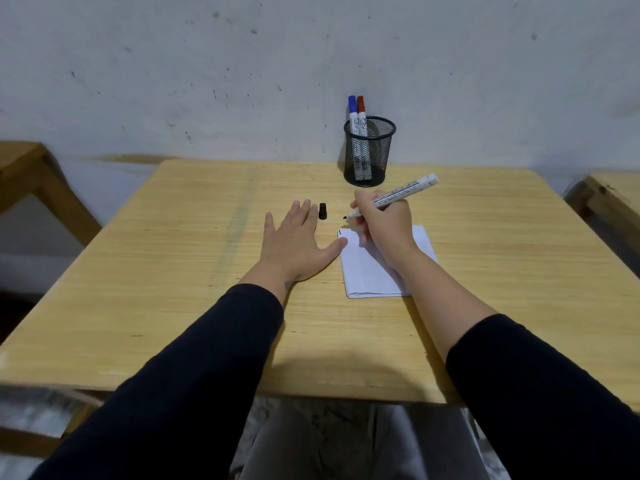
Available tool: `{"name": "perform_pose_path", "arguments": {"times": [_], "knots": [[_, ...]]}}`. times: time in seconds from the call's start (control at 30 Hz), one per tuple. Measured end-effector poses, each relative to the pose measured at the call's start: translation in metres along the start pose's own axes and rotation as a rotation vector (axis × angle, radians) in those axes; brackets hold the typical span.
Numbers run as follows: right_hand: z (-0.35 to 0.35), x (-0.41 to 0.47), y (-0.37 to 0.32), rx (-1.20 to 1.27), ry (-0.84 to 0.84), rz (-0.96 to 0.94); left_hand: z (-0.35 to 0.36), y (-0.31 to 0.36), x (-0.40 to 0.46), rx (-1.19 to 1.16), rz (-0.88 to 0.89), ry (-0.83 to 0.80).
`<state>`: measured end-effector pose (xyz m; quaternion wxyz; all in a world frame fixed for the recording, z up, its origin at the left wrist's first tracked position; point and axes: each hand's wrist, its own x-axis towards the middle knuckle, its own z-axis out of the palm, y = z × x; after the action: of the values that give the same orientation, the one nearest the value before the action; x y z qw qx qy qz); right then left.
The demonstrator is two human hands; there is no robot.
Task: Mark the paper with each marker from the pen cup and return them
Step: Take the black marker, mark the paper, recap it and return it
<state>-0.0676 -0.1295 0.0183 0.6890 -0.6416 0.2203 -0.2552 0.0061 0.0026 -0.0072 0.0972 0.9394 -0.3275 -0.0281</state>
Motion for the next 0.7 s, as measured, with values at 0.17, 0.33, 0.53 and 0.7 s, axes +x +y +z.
{"name": "perform_pose_path", "arguments": {"times": [0.17, 0.33, 0.53, 0.7], "knots": [[-0.006, 0.014, -0.023, 0.104, -0.036, 0.101, -0.017, 0.000, 0.005, -0.196, -0.028, 0.082], [-0.018, 0.029, -0.047, -0.098, -0.015, 0.122, -0.042, 0.002, 0.024, 0.052, 0.129, 0.170], [-0.028, 0.032, -0.052, -0.009, -0.077, 0.288, -0.040, 0.002, 0.037, -0.107, 0.092, 0.126], [-0.033, 0.030, -0.055, 0.087, -0.143, 0.267, -0.051, 0.012, 0.035, -0.787, -0.063, 0.267]]}}
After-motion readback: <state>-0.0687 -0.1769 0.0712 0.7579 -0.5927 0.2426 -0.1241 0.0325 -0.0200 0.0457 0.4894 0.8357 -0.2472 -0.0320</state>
